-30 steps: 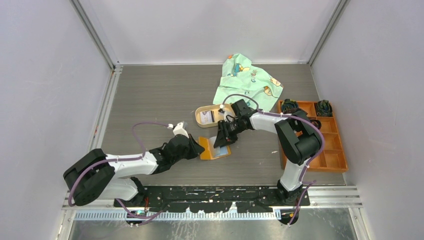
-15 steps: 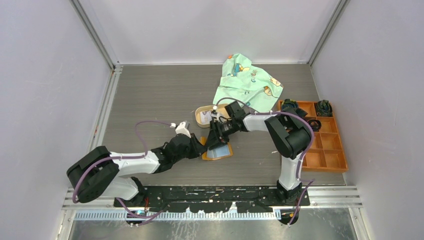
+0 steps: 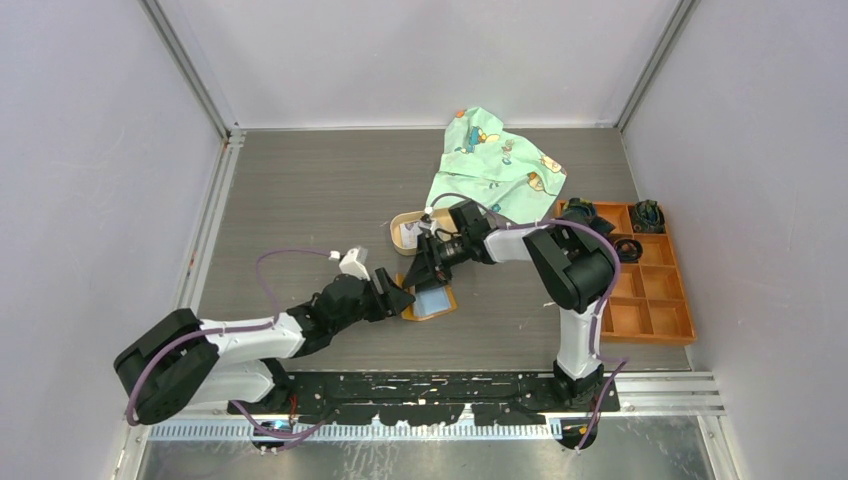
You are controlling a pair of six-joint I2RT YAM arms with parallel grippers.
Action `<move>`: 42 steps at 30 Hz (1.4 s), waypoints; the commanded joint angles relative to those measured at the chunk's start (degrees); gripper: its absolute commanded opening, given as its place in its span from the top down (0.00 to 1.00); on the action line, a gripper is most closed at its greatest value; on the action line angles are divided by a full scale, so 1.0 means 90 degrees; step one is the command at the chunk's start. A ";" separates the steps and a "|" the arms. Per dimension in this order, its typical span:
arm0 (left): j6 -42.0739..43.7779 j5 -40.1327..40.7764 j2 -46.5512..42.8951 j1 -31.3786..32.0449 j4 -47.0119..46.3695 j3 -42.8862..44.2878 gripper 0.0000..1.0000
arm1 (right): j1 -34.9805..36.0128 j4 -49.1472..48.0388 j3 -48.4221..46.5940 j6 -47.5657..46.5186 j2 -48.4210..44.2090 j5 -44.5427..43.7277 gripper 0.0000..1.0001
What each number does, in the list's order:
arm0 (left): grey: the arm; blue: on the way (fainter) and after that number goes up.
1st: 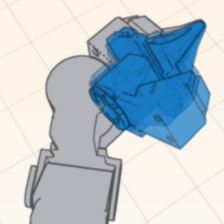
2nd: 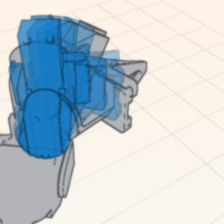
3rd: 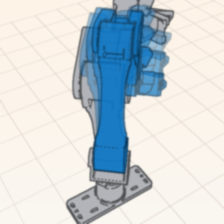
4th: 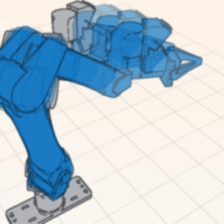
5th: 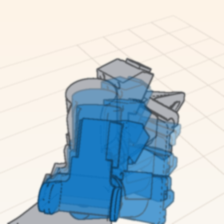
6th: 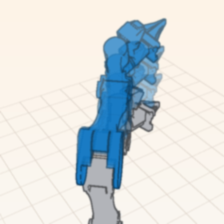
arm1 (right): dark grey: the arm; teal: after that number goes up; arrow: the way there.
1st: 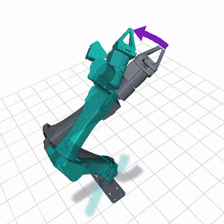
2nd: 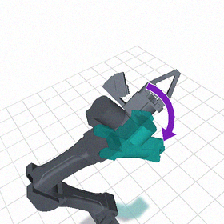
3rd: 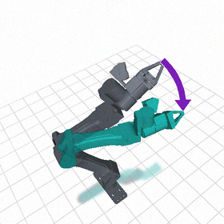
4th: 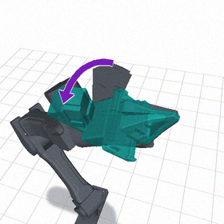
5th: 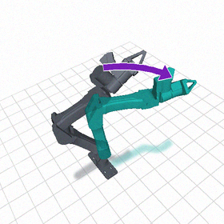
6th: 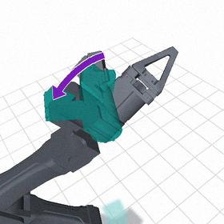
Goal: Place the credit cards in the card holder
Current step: Turn over the card slot in the card holder.
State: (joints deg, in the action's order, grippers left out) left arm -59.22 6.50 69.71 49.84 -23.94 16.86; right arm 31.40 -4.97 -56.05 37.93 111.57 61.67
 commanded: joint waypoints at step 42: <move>0.0615 -0.2650 0.2359 -0.0696 -0.0971 0.1043 0.96 | 0.0282 0.3958 -0.1689 -0.3819 0.0104 -0.2769 0.70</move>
State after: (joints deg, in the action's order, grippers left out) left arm -53.54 -12.03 88.75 44.45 -29.87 24.23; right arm 33.15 27.11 -68.23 6.87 110.98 43.40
